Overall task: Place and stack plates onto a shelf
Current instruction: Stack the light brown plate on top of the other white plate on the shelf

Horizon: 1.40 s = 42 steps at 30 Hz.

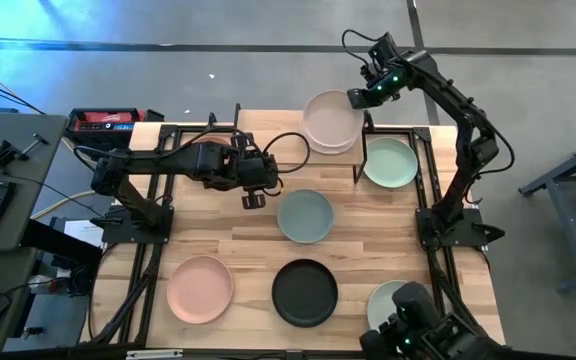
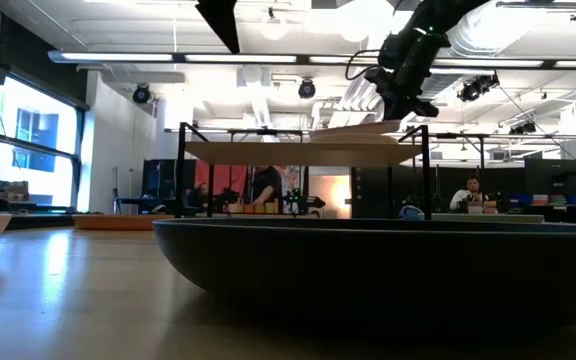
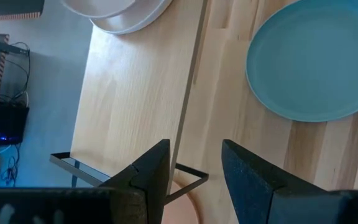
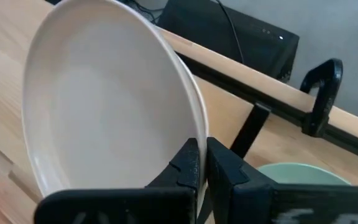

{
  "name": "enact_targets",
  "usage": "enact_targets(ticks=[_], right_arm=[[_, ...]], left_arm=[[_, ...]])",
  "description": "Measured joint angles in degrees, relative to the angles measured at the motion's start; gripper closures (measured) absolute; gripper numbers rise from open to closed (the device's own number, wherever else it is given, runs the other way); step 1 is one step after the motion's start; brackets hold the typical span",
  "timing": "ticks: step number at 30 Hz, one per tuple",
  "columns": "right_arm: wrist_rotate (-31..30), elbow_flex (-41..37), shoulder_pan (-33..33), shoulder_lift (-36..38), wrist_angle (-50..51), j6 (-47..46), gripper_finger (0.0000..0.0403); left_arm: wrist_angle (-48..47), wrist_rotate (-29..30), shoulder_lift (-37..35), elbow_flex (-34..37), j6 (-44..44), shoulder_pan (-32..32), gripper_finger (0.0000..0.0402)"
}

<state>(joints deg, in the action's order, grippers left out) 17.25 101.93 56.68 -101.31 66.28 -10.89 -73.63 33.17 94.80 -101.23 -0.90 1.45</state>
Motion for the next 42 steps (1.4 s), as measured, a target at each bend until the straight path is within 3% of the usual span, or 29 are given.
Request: enact_targets(ticks=[34,42], right_arm=[[-2.8,0.0,-2.1,-1.1,-0.1,0.6,0.0402],[-3.8,0.0,-2.1,-1.1,-0.1,0.5,0.0358]], left_arm=[[0.0,0.0,0.0,0.0,-0.6,0.0,0.0268],[0.0,0.0,0.0,0.0,-0.5,0.0,0.0268]])
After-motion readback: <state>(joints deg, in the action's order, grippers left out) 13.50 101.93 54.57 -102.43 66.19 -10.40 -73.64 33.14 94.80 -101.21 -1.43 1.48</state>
